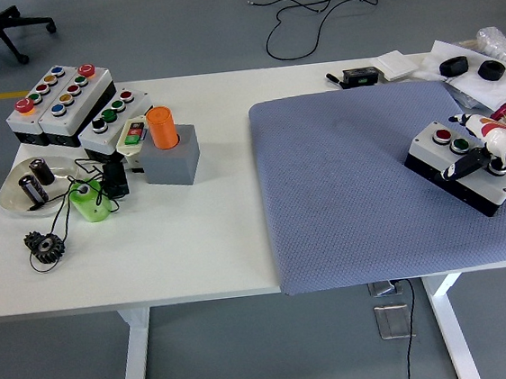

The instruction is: Pick up the button,place it on the desk,press the button,press the button

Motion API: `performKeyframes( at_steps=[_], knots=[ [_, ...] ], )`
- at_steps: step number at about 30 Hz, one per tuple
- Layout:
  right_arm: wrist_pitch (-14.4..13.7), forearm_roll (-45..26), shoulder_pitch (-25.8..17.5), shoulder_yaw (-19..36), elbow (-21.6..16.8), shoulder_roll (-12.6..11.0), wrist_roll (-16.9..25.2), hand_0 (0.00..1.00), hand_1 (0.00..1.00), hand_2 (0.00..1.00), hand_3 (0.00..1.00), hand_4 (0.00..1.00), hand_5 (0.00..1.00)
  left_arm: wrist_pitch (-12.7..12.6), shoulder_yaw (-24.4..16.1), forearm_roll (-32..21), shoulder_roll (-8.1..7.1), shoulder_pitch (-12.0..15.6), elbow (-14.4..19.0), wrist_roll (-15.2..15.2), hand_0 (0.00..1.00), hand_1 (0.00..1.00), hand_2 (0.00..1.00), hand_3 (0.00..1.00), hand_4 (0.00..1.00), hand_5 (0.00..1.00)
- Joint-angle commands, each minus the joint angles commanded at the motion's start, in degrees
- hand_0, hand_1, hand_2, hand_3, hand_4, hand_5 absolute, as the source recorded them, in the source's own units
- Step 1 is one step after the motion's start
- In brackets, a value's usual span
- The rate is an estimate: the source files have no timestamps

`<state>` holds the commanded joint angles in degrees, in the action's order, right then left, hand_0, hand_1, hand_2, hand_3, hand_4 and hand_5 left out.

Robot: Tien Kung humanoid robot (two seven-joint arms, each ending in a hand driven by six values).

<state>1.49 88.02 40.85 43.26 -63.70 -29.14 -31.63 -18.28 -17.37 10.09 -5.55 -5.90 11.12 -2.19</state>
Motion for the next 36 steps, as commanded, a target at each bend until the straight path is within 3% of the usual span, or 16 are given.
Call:
performKeyframes(
  at_steps=[4,5,10,11,16,17,21,22,23,28,29,31,34,35,36],
  knots=[
    [0.87,1.06,0.84,-1.70,1.48,0.57,-0.78,0.887,0.867,0.916,0.942,0.982,0.198,-0.15,-0.17,0.05,-0.01,-0.01,-0.01,0.05,0.617,0.556,0.532,0.505,0.297,0.998],
    [0.92,1.31,1.09,-2.05,1.75,0.72,-0.92,0.793,0.747,0.772,0.888,0.980,0.196,-0.17,-0.13,0.04,-0.02,-0.03,-0.02,0.04,0.617,0.553,0.531,0.504,0.298,0.998],
    [0.91,2.47,2.36,-3.45,3.09,1.48,-1.38,0.793,0.747,0.772,0.888,0.980,0.196,-0.21,-0.04,0.05,-0.05,-0.07,-0.02,0.01,0.617,0.553,0.531,0.504,0.298,0.998],
    [0.84,2.54,2.54,-3.66,3.30,1.56,-1.41,0.582,0.548,0.544,0.773,0.970,0.189,-0.23,-0.06,0.06,-0.05,-0.09,-0.03,0.01,0.617,0.552,0.528,0.504,0.298,0.998],
    [0.36,3.29,3.55,-5.43,4.98,1.93,-1.92,0.582,0.548,0.544,0.773,0.970,0.189,-0.30,-0.18,0.15,-0.10,-0.17,-0.01,0.00,0.617,0.552,0.528,0.504,0.298,0.998],
    [0.14,3.50,3.68,-5.71,5.20,1.97,-2.07,0.460,0.402,0.407,0.616,0.927,0.150,-0.32,-0.22,0.16,-0.10,-0.17,0.00,0.01,0.616,0.550,0.527,0.501,0.299,0.998],
    [-0.67,3.80,4.16,-7.01,6.13,1.88,-2.29,0.460,0.402,0.407,0.616,0.927,0.150,-0.42,-0.33,0.14,-0.10,-0.29,0.03,0.07,0.616,0.550,0.527,0.501,0.299,0.998],
    [-1.03,3.95,4.26,-7.51,6.26,1.81,-2.23,0.460,0.402,0.407,0.616,0.927,0.150,-0.47,-0.23,0.00,-0.05,-0.25,0.02,0.09,0.616,0.550,0.527,0.501,0.299,0.998],
    [-1.49,4.21,4.30,-7.99,6.36,1.77,-2.20,0.337,0.262,0.294,0.445,0.839,0.052,-0.51,-0.07,-0.12,0.01,-0.18,0.00,0.10,0.617,0.549,0.525,0.497,0.300,0.998],
    [-3.68,5.37,4.01,-10.59,6.60,1.35,-1.75,0.337,0.262,0.294,0.445,0.839,0.052,-0.60,0.60,-0.32,0.07,0.49,0.03,0.04,0.617,0.549,0.525,0.497,0.300,0.998],
    [-3.97,5.57,3.97,-10.85,6.57,1.27,-1.66,0.271,0.208,0.258,0.376,0.805,0.002,-0.63,0.65,-0.32,0.06,0.54,0.03,0.03,0.616,0.546,0.521,0.496,0.301,0.998],
    [-5.24,6.06,4.04,-11.62,6.44,0.83,-0.95,0.271,0.208,0.258,0.376,0.805,0.002,-0.76,0.55,-0.20,-0.01,0.54,-0.01,-0.04,0.616,0.546,0.521,0.496,0.301,0.998],
    [-7.81,5.91,4.22,-12.83,5.93,-0.46,1.76,0.271,0.208,0.258,0.376,0.805,0.002,-1.23,-0.09,0.28,-0.10,0.42,-0.10,-0.05,0.616,0.546,0.521,0.496,0.301,0.998],
    [-7.99,5.90,4.23,-12.89,5.91,-0.53,1.96,0.166,0.097,0.189,0.293,0.614,0.002,-1.25,-0.13,0.31,-0.11,0.41,-0.10,-0.05,0.615,0.538,0.516,0.489,0.304,0.998],
    [-9.93,5.03,4.15,-13.55,5.17,-1.74,3.88,0.166,0.097,0.189,0.293,0.614,0.002,-1.34,0.03,0.15,-0.11,0.37,-0.06,-0.02,0.615,0.538,0.516,0.489,0.304,0.998]
  ],
)
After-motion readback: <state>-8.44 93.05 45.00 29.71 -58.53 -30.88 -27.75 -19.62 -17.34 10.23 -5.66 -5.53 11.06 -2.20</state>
